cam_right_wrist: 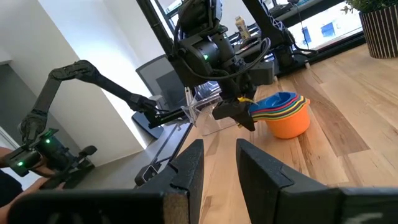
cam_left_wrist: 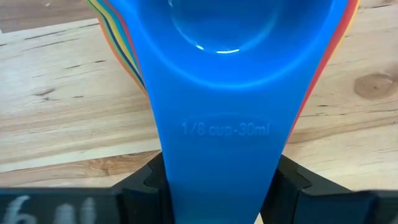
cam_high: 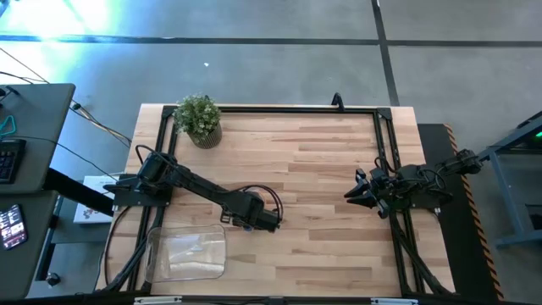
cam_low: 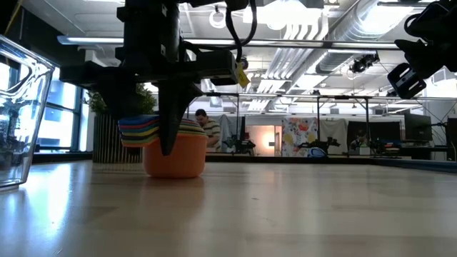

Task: Nest measuring cups in basket
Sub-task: Put the nested measuring cups into the transparent bin

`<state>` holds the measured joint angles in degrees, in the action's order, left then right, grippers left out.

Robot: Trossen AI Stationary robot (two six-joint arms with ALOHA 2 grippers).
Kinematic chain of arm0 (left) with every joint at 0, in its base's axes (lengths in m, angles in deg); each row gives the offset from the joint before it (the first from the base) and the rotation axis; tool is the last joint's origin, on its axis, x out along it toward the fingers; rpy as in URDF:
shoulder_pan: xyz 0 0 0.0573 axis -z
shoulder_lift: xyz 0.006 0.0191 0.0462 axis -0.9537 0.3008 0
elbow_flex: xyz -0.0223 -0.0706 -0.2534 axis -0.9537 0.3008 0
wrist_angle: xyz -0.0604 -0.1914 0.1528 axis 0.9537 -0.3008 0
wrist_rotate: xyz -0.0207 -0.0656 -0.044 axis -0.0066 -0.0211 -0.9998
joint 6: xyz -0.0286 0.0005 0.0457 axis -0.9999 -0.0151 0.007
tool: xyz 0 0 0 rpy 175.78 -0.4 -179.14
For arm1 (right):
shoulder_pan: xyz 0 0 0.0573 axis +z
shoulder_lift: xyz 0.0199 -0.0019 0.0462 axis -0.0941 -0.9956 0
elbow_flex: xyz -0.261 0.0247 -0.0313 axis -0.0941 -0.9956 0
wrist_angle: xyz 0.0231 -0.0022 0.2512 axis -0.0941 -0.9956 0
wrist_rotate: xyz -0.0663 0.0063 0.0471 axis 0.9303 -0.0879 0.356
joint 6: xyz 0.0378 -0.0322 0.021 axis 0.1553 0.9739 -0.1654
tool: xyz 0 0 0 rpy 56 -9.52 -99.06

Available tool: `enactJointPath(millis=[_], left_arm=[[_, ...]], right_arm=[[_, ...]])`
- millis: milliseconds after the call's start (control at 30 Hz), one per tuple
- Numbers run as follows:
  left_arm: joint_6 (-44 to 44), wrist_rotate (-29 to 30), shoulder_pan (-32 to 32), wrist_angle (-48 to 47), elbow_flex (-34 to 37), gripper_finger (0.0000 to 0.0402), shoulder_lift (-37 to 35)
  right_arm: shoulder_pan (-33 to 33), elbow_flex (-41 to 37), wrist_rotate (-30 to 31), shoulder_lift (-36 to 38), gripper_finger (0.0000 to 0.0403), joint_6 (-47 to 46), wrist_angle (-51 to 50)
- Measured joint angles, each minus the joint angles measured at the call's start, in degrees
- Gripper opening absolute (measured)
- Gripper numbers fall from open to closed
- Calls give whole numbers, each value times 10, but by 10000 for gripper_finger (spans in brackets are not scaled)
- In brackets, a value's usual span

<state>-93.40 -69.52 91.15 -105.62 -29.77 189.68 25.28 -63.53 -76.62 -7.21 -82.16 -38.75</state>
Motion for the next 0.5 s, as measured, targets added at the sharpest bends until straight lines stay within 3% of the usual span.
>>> enactJointPath(millis=[500], left_arm=[[12, 7, 0, 2, 0, 141, 0]], right_arm=[[0, 0, 0, 0, 87, 0, 0]])
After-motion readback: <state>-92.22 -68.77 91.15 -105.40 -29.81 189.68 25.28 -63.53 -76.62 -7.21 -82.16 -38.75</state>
